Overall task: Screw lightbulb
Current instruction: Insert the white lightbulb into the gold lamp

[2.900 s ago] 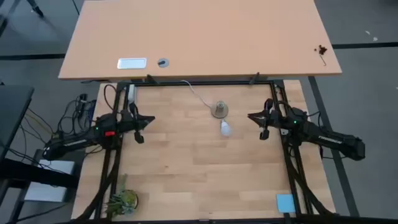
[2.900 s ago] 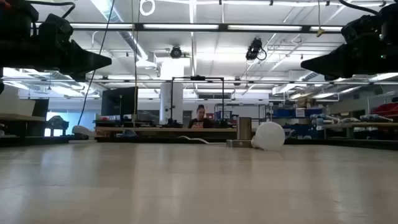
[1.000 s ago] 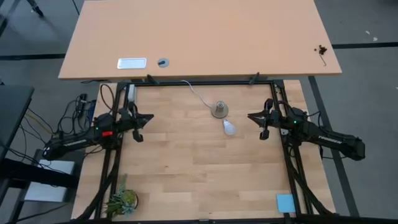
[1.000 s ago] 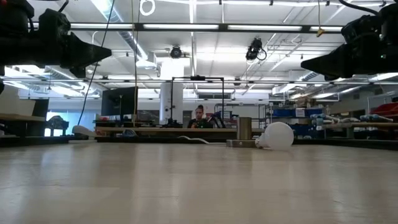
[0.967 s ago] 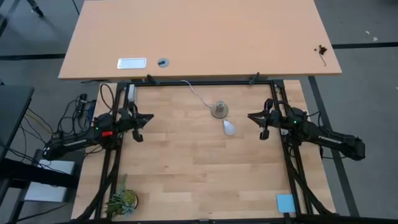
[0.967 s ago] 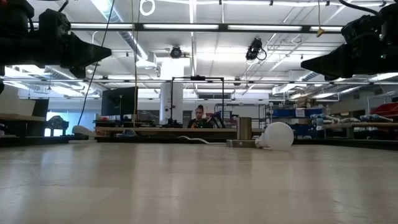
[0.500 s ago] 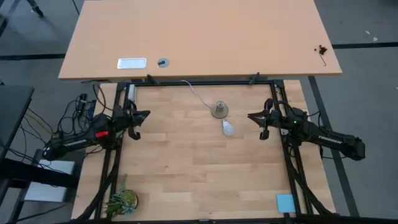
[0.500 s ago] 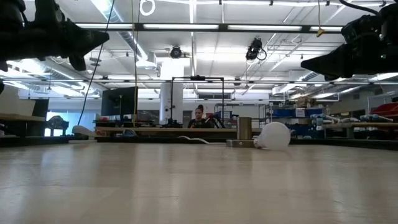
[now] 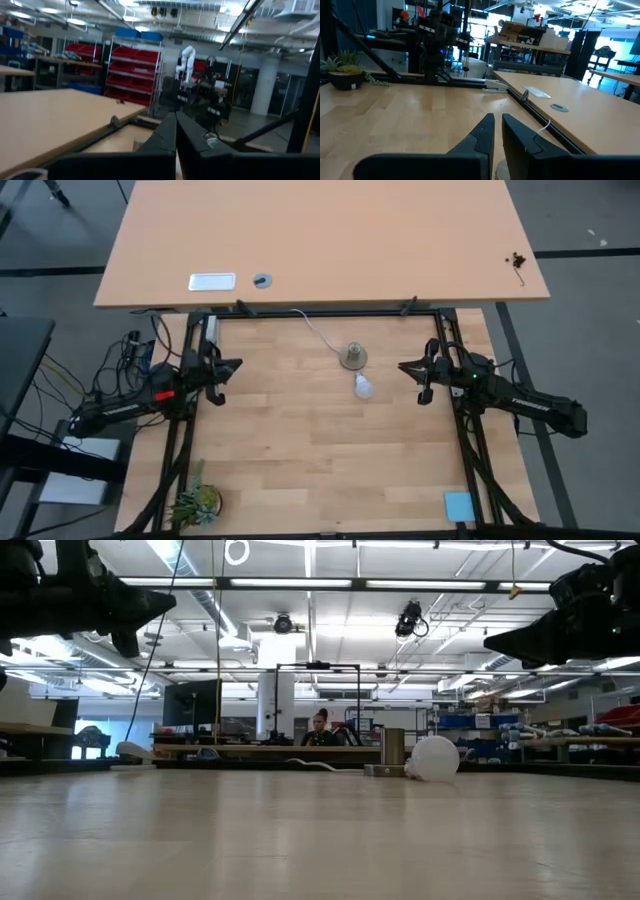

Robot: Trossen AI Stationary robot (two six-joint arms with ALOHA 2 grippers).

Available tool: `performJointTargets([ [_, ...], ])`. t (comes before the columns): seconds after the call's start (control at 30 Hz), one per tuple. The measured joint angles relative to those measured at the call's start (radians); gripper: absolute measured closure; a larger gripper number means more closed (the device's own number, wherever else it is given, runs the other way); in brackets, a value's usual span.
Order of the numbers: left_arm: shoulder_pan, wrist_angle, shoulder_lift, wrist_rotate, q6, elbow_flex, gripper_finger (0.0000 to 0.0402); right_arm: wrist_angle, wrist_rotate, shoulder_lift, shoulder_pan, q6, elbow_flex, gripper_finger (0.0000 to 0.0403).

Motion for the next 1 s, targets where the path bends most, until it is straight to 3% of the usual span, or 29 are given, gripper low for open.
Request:
performJointTargets([
  [0.27,0.000,-0.011,0.000,-0.012,0.029,0.000,0.0396,0.000,0.000,0.000,0.000,0.000,0.000,0.0358],
  [0.43,0.000,-0.003,0.000,-0.248,0.014,0.000,0.0396,0.000,0.000,0.000,0.000,0.000,0.000,0.0358],
  [0.5,0.001,0.024,0.000,-0.296,0.000,0.001,0.0396,0.000,0.000,0.000,0.000,0.000,0.000,0.0358],
  [0.57,0.000,0.024,0.000,-0.247,-0.003,0.015,0.0396,0.000,0.000,0.000,0.000,0.000,0.000,0.0358],
  [0.7,-0.002,0.019,0.022,0.046,0.043,0.024,0.0396,-0.001,0.000,0.000,0.000,0.000,0.000,0.0358],
  [0.83,0.000,0.031,0.096,0.019,-0.001,0.004,0.0396,0.000,0.000,0.000,0.000,0.000,0.000,0.0358],
  [1.0,-0.001,0.035,0.212,0.066,-0.035,0.073,0.0396,0.000,0.000,0.000,0.000,0.000,0.000,0.0358],
])
